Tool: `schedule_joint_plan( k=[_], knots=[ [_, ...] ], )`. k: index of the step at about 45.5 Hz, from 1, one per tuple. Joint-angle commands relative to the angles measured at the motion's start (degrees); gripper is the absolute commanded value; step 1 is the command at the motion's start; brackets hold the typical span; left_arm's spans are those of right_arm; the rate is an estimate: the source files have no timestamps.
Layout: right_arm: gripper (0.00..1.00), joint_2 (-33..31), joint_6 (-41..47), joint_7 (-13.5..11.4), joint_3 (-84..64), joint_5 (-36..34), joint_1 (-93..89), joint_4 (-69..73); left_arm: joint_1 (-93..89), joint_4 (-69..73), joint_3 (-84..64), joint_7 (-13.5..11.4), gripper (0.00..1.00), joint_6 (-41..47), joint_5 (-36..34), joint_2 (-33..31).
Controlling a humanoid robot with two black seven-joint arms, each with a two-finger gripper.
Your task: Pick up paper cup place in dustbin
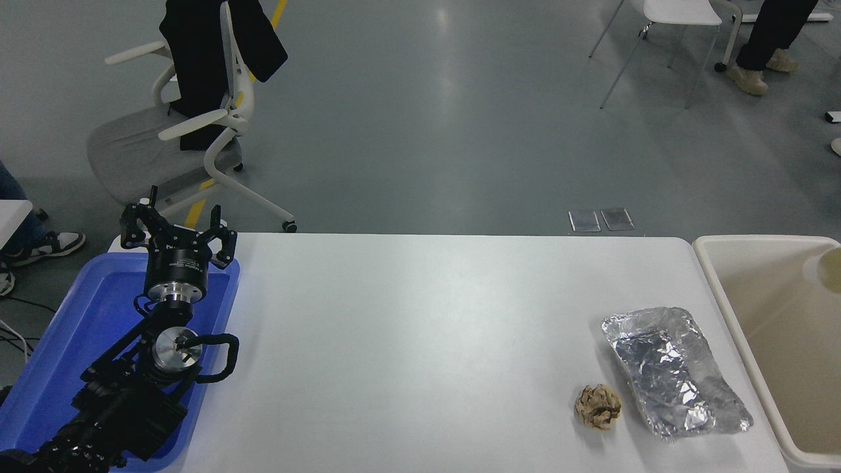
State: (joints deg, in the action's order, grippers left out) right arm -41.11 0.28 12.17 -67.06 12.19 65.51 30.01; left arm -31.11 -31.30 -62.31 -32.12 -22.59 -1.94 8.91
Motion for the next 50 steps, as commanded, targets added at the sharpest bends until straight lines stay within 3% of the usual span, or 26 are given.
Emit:
schedule_joint_plan(
  k=[1,7,15,26,29,30,32,33,34,50],
  knots=[
    [0.00,1.8,4.7,-4.6,13.3,-5.2,-11.6,-12.1,0.0,0.0,0.0,0.0,0.99,0.0,0.0,0.0],
    [0.00,3.1,4.9,-7.9,19.8,-6.1,-15.1,-12.8,0.0,0.0,0.0,0.0,0.99,0.0,0.0,0.0],
    [0.00,5.0,4.5,-9.9,26.3,-6.2,-17.8,-14.6,0.0,0.0,0.0,0.0,0.99,-0.1,0.0,0.0],
    [0.00,8.0,3.9,-10.1,29.5,-6.4,-21.7,-16.9,0.0,0.0,0.0,0.0,0.99,0.0,0.0,0.0],
    [0.29,8.3,3.7,-10.1,29.6,-6.4,-21.9,-16.9,0.0,0.0,0.0,0.0,0.99,0.0,0.0,0.0],
    [0.43,8.3,3.7,-10.1,29.6,-6.4,-21.9,-17.0,0.0,0.0,0.0,0.0,0.99,-0.1,0.0,0.0],
    [0.82,8.3,3.6,-10.1,29.9,-6.5,-21.9,-17.1,0.0,0.0,0.0,0.0,0.99,0.0,0.0,0.0],
    [0.94,8.4,3.7,-10.1,30.1,-6.4,-21.9,-17.1,0.0,0.0,0.0,0.0,0.99,0.0,0.0,0.0],
    [1.00,8.3,3.8,-10.1,30.3,-6.4,-21.9,-17.1,0.0,0.0,0.0,0.0,0.99,0.0,0.0,0.0],
    [1.00,10.0,4.5,-9.4,30.4,-5.9,-19.8,-16.0,0.0,0.0,0.0,0.0,0.99,-0.1,0.0,0.0]
  ],
)
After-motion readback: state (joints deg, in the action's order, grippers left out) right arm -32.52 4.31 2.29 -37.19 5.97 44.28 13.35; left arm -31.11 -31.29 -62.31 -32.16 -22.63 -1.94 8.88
